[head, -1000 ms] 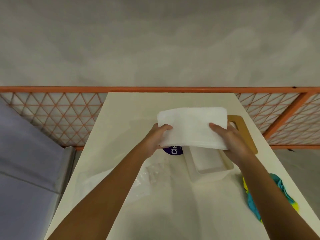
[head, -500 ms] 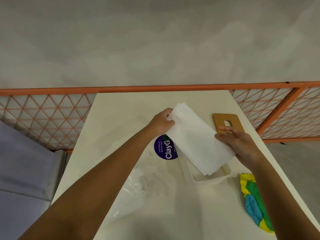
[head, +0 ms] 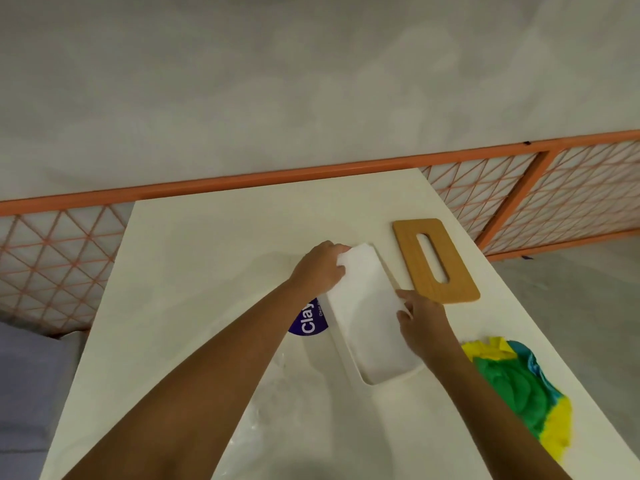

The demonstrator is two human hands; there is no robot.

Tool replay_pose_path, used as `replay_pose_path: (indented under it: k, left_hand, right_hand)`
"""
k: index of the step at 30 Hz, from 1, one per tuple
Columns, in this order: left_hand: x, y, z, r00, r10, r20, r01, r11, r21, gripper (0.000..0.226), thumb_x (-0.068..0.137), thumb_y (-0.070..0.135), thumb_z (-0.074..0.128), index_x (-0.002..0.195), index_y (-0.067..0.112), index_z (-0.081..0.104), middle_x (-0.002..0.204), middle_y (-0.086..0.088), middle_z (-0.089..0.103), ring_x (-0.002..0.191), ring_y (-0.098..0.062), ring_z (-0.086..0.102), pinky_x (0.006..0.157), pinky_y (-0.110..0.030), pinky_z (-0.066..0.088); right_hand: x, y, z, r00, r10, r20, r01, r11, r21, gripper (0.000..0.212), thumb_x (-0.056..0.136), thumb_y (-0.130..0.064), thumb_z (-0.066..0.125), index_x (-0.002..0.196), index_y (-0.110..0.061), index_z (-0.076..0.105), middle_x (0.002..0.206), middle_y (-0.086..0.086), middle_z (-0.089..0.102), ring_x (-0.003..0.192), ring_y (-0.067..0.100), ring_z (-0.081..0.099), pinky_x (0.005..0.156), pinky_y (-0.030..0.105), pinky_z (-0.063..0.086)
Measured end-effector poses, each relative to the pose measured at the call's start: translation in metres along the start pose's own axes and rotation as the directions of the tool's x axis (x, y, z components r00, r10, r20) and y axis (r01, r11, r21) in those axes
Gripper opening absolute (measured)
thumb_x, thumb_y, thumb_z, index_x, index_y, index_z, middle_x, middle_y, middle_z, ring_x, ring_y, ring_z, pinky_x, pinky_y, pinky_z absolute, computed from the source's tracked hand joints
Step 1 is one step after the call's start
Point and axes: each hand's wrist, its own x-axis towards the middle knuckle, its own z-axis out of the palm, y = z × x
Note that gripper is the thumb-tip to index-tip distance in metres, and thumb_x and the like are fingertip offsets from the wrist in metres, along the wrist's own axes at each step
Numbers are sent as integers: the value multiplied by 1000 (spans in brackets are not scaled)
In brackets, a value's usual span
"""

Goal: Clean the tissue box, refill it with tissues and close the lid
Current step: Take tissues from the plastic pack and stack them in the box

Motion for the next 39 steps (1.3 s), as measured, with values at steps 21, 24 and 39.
replay_pose_path:
  k: [21,24,39]
  left_hand:
    - [-7,-19,9,977,133,-168,-82,956,283,43,93,31,48,136,24,44,129,1,48,121,-18,40,100,-27,25]
    - [-25,-24,0,969,120,-217,-69,971,231,42,93,30,49,134,23,47,127,1,49,118,-17,42,98,-25,28]
    - [-187,-123,-10,916,-95,-390,173,970,170,40,86,33,58,121,15,62,112,-6,62,103,-26,59,91,-34,42]
  right_hand:
    - [-5,-21,7,997,-82,-8,75,948,-310,33,96,-11,44,128,-10,50,129,6,51,116,20,53,95,29,46]
    - [-9,-35,8,987,-161,-20,151,956,-250,32,95,-13,47,127,-13,52,128,5,53,114,18,55,97,26,45]
    - [-46,-89,87,908,-151,391,25,951,309,22,84,2,55,100,-5,67,89,5,59,68,12,53,60,10,48]
